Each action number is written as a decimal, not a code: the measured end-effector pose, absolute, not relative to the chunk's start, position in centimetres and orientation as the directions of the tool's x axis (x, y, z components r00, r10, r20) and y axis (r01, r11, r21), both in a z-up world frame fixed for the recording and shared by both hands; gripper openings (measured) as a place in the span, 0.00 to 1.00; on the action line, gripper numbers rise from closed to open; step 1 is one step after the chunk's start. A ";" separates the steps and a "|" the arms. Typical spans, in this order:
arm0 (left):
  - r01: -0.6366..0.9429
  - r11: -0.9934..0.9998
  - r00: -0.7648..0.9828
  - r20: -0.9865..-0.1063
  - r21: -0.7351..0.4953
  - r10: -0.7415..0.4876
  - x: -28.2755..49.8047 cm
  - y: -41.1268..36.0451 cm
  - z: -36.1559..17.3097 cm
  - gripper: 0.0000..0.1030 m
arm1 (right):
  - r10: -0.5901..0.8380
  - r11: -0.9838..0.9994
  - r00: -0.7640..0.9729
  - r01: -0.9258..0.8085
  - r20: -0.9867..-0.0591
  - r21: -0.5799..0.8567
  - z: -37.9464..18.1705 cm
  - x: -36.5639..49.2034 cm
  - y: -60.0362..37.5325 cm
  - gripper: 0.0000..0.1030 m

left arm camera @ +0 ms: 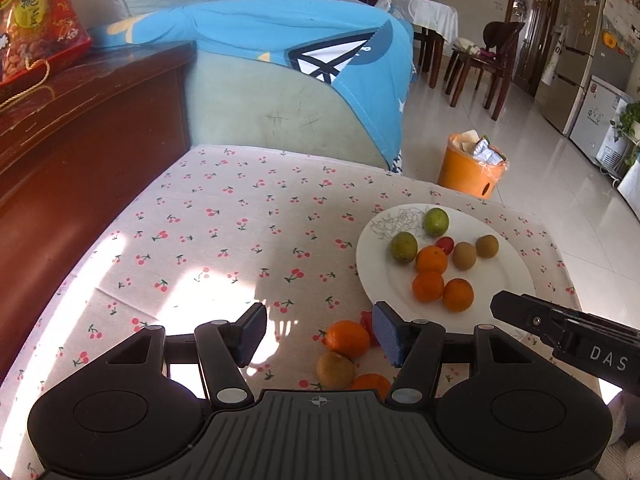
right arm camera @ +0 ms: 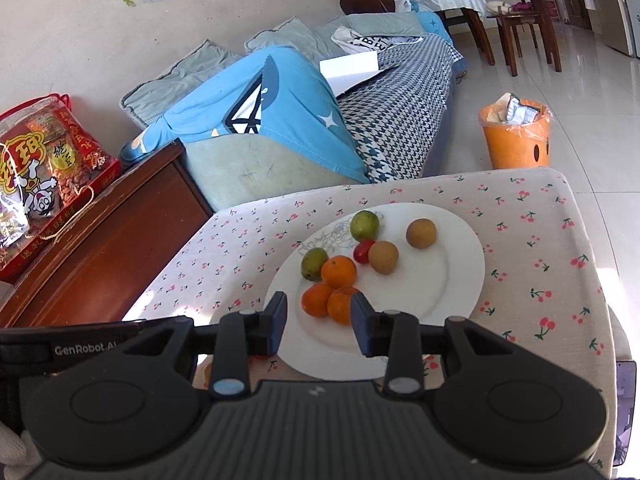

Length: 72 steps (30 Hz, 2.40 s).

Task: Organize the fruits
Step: 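Withdraw both grippers from the plate toward the remaining fruits, then grasp a kiwi-like fruit with the left gripper while the right gripper grasps an orange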

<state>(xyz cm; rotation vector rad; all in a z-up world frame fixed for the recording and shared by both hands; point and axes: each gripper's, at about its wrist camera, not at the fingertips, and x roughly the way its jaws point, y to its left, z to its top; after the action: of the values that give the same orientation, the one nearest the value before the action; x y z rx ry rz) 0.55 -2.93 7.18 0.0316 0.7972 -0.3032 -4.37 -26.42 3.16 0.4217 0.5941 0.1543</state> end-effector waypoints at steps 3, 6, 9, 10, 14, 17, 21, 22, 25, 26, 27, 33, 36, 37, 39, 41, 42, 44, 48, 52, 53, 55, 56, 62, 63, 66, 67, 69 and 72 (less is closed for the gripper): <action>0.247 0.964 0.653 -0.720 -0.094 -0.237 1.0 -2.2 6.7 0.57 | 0.296 0.904 0.801 -0.058 -0.521 0.424 2.7 -4.4 -25.3 0.36; 0.225 0.971 0.657 -0.724 -0.080 -0.212 1.1 -1.6 6.2 0.57 | 0.327 0.906 0.775 -0.092 -0.542 0.414 2.0 -4.5 -24.0 0.36; 0.217 0.972 0.647 -0.732 -0.093 -0.215 1.2 -1.1 5.8 0.57 | 0.355 0.905 0.753 -0.127 -0.554 0.407 1.4 -4.6 -22.8 0.36; 0.214 0.971 0.640 -0.736 -0.102 -0.219 1.3 -0.9 5.6 0.57 | 0.367 0.904 0.745 -0.142 -0.558 0.404 1.2 -4.6 -22.4 0.36; 0.211 0.970 0.626 -0.745 -0.124 -0.231 1.3 -0.5 5.1 0.56 | 0.399 0.900 0.718 -0.187 -0.570 0.394 0.7 -4.6 -21.1 0.36; 0.217 0.969 0.622 -0.748 -0.120 -0.232 1.2 -0.6 4.8 0.55 | 0.404 0.905 0.706 -0.214 -0.581 0.369 0.3 -4.5 -20.2 0.36; 0.222 0.967 0.619 -0.749 -0.122 -0.237 1.1 -0.5 4.6 0.55 | 0.411 0.905 0.696 -0.234 -0.588 0.356 -0.1 -4.3 -19.3 0.39; 0.220 0.967 0.615 -0.751 -0.127 -0.239 1.2 -0.4 4.4 0.55 | 0.408 0.907 0.696 -0.237 -0.592 0.347 -0.3 -4.2 -19.1 0.40; 0.220 0.966 0.608 -0.755 -0.135 -0.244 1.3 -0.3 4.1 0.55 | 0.399 0.913 0.698 -0.244 -0.594 0.326 -0.6 -4.1 -18.5 0.40; 0.221 0.966 0.606 -0.756 -0.136 -0.245 1.3 -0.4 4.0 0.55 | 0.398 0.914 0.698 -0.247 -0.596 0.321 -0.7 -4.0 -18.3 0.40; 0.223 0.965 0.604 -0.758 -0.137 -0.247 1.3 -0.4 4.0 0.55 | 0.396 0.916 0.697 -0.248 -0.598 0.316 -0.8 -4.0 -18.2 0.40; 0.243 0.959 0.587 -0.764 -0.147 -0.266 1.2 -1.0 3.6 0.55 | 0.386 0.920 0.694 -0.246 -0.608 0.304 -1.5 -3.8 -17.7 0.35; 0.255 0.955 0.578 -0.768 -0.151 -0.276 1.0 -1.3 3.3 0.52 | 0.383 0.923 0.691 -0.251 -0.614 0.293 -1.5 -3.8 -17.6 0.28; 0.259 0.954 0.577 -0.767 -0.154 -0.281 1.0 -1.4 3.3 0.52 | 0.383 0.922 0.687 -0.250 -0.617 0.295 -1.4 -3.9 -17.7 0.28; 0.272 0.950 0.576 -0.764 -0.154 -0.289 0.9 -1.8 3.3 0.52 | 0.377 0.925 0.683 -0.243 -0.625 0.292 -1.1 -4.1 -18.1 0.28; 0.288 0.945 0.572 -0.764 -0.152 -0.297 0.7 -2.3 3.2 0.51 | 0.359 0.932 0.685 -0.228 -0.634 0.282 -1.0 -4.6 -18.6 0.28; 0.296 0.943 0.568 -0.765 -0.153 -0.303 0.7 -2.5 3.1 0.50 | 0.350 0.935 0.687 -0.217 -0.637 0.280 -0.9 -4.8 -18.9 0.28; 0.312 0.938 0.561 -0.767 -0.152 -0.311 0.6 -3.0 2.8 0.48 | 0.331 0.941 0.693 -0.190 -0.640 0.282 -0.8 -5.2 -19.8 0.28; 0.333 0.931 0.551 -0.772 -0.146 -0.318 0.5 -3.8 2.1 0.42 | 0.286 0.951 0.701 -0.124 -0.653 0.284 -0.7 -5.4 -21.2 0.28; 0.340 0.933 0.559 -0.772 -0.122 -0.304 0.6 -4.2 1.5 0.40 | 0.278 0.950 0.706 -0.103 -0.651 0.294 -0.7 -5.4 -21.9 0.28; 0.341 0.933 0.563 -0.770 -0.114 -0.300 0.6 -4.3 1.3 0.39 | 0.279 0.950 0.706 -0.102 -0.651 0.296 -0.8 -5.4 -21.9 0.28; 0.346 0.932 0.572 -0.764 -0.104 -0.298 0.7 -4.4 1.2 0.38 | 0.278 0.949 0.707 -0.099 -0.650 0.298 -0.7 -5.4 -21.9 0.28; 0.347 0.932 0.576 -0.762 -0.100 -0.296 0.7 -4.5 1.2 0.38 | 0.278 0.949 0.708 -0.098 -0.649 0.299 -0.8 -5.3 -21.9 0.28; 0.351 0.933 0.591 -0.754 -0.081 -0.288 0.7 -4.6 1.1 0.25 | 0.288 0.942 0.706 -0.088 -0.647 0.322 -0.9 -5.3 -22.1 0.30; 0.351 0.932 0.590 -0.753 -0.085 -0.291 0.6 -4.6 1.1 0.24 | 0.287 0.943 0.706 -0.089 -0.647 0.322 -0.9 -5.3 -22.0 0.30; 0.349 0.934 0.592 -0.753 -0.082 -0.288 0.5 -4.7 1.1 0.24 | 0.286 0.944 0.705 -0.091 -0.649 0.317 -0.9 -5.2 -21.9 0.30; 0.349 0.934 0.593 -0.752 -0.080 -0.286 0.4 -4.7 1.1 0.24 | 0.285 0.945 0.705 -0.092 -0.650 0.315 -0.9 -5.2 -21.9 0.30; 0.345 0.935 0.595 -0.753 -0.078 -0.283 0.3 -4.6 1.2 0.24 | 0.284 0.945 0.705 -0.094 -0.650 0.312 -0.9 -5.2 -21.9 0.30; 0.338 0.938 0.595 -0.756 -0.073 -0.273 0.0 -4.6 1.3 0.24 | 0.287 0.945 0.704 -0.098 -0.650 0.311 -0.8 -5.2 -21.8 0.29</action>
<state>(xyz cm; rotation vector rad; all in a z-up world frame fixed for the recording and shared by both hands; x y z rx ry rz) 0.02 -4.61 1.31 0.0805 0.8631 -0.3549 -5.21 -21.80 -0.83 0.2622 0.7624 0.2170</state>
